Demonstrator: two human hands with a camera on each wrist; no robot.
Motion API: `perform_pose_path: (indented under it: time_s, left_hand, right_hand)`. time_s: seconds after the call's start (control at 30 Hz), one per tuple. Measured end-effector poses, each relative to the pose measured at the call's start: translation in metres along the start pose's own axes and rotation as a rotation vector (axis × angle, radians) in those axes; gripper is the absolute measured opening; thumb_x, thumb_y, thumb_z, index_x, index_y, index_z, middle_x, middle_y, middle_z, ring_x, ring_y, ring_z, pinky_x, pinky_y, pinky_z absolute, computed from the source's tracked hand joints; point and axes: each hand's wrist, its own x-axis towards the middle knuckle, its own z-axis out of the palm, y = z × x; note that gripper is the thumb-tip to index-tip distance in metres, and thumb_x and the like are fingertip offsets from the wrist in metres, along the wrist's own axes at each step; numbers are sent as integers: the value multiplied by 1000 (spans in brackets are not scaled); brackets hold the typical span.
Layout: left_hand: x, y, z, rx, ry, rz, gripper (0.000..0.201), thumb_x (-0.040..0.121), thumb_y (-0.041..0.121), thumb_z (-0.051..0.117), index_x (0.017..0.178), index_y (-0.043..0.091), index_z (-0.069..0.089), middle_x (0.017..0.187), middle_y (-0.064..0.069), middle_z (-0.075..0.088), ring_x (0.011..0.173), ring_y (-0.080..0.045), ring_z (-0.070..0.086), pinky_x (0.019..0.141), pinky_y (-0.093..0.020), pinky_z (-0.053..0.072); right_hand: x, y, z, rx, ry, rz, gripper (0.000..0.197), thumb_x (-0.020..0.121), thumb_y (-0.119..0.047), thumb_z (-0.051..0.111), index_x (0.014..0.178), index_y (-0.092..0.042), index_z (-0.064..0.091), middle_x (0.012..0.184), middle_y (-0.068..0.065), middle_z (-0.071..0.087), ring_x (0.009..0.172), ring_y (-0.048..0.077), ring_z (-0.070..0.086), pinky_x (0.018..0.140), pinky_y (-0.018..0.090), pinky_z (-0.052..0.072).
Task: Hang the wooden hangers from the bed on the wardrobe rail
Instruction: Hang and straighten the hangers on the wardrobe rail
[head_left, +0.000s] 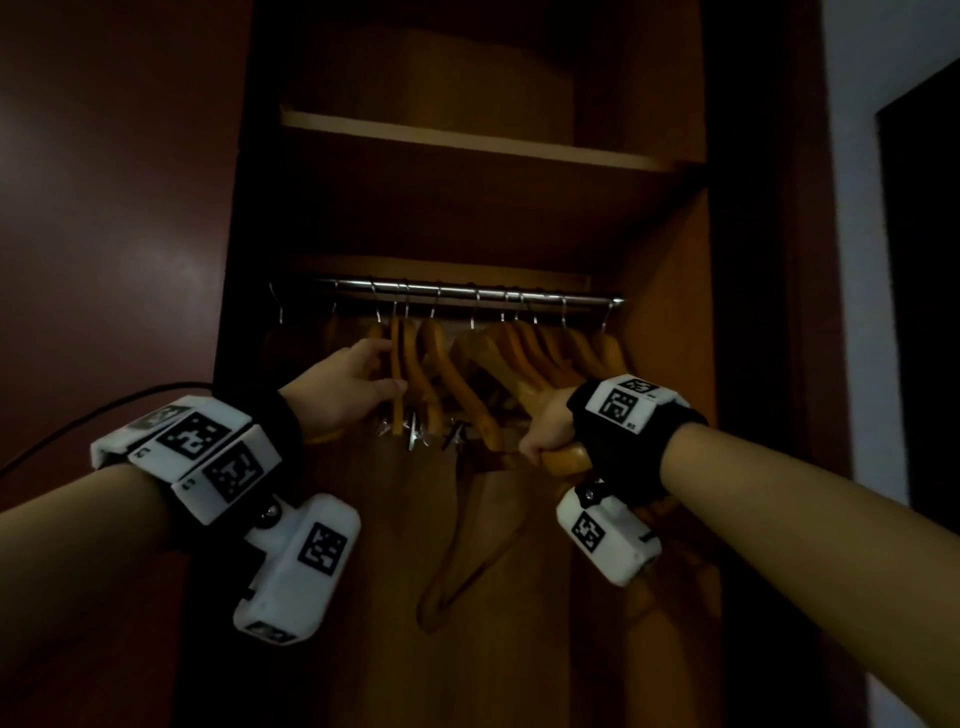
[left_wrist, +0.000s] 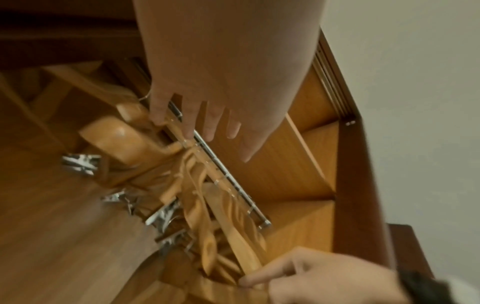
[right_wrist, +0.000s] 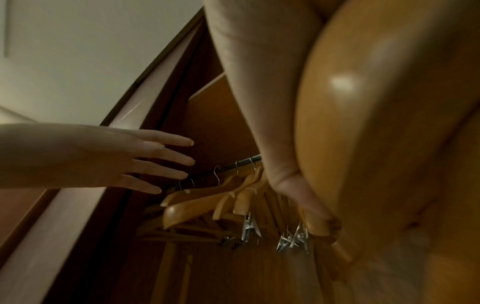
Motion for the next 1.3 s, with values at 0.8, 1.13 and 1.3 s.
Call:
perform_pose_path:
  time_s: [0.8, 1.13, 1.3]
  left_hand:
    - [-272, 143, 41, -162, -210, -164, 46, 92, 49, 42, 128, 21, 41, 121, -2, 50, 85, -10, 52, 88, -34, 36]
    - [-300, 145, -30, -403, -314, -13, 77, 27, 52, 91, 90, 12, 74, 86, -15, 74, 76, -26, 73, 69, -34, 59]
    - [-319, 153, -36, -433, -536, 65, 51, 49, 40, 88, 97, 27, 73, 74, -4, 68, 63, -15, 64, 60, -25, 55]
  right_hand:
    - [-359, 178, 15, 482, 174, -230, 40, 82, -27, 65, 119, -40, 61, 118, -9, 53, 111, 17, 53, 100, 35, 47]
    - [-385, 180, 19, 382, 157, -426, 54, 80, -28, 69, 120, -57, 48, 105, -17, 56, 102, 8, 55, 99, 37, 48]
    - [-378, 163, 18, 334, 298, -387, 46, 82, -24, 70, 124, -35, 57, 109, -16, 58, 97, 8, 58, 93, 30, 50]
